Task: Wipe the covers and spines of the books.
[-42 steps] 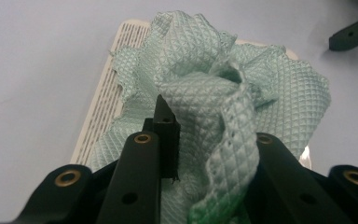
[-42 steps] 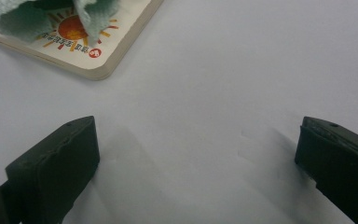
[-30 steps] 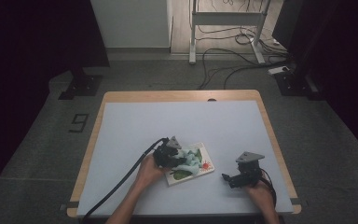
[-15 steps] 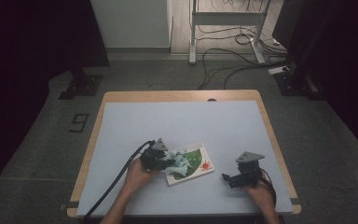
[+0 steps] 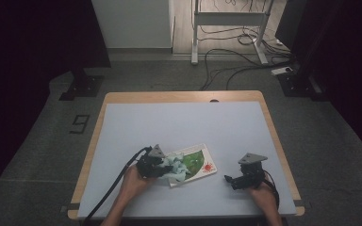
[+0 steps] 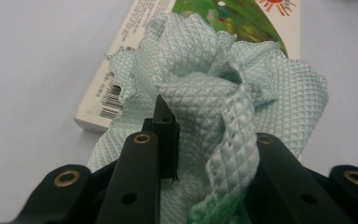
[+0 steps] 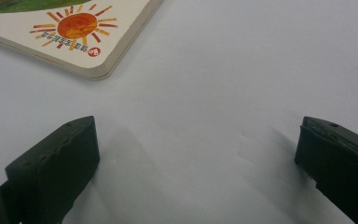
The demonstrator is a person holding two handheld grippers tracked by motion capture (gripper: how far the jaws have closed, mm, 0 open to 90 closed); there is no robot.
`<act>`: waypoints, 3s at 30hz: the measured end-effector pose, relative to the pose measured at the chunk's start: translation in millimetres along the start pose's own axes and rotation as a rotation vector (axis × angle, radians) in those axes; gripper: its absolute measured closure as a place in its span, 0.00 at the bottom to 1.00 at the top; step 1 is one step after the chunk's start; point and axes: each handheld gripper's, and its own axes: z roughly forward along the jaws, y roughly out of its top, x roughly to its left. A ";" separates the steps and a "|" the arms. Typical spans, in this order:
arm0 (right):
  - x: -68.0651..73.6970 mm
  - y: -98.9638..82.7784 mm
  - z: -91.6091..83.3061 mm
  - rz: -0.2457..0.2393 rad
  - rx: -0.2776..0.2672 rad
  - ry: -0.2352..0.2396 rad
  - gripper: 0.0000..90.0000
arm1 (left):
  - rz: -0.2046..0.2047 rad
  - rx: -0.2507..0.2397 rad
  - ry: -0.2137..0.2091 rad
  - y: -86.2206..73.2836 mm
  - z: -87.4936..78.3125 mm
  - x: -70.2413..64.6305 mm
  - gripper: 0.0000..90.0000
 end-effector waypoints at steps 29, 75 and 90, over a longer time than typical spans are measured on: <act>0.0 0.0 0.0 0.002 0.001 0.001 0.00 | 0.037 0.003 -0.057 34.9 34.1 -21.5 0.82; 0.2 -0.1 -0.2 0.000 -0.001 0.000 0.00 | 0.112 0.024 -0.122 55.6 56.4 -49.6 0.82; 0.3 -0.1 -0.2 -0.001 -0.001 0.000 0.00 | 0.070 0.020 -0.087 16.9 20.0 -40.0 0.82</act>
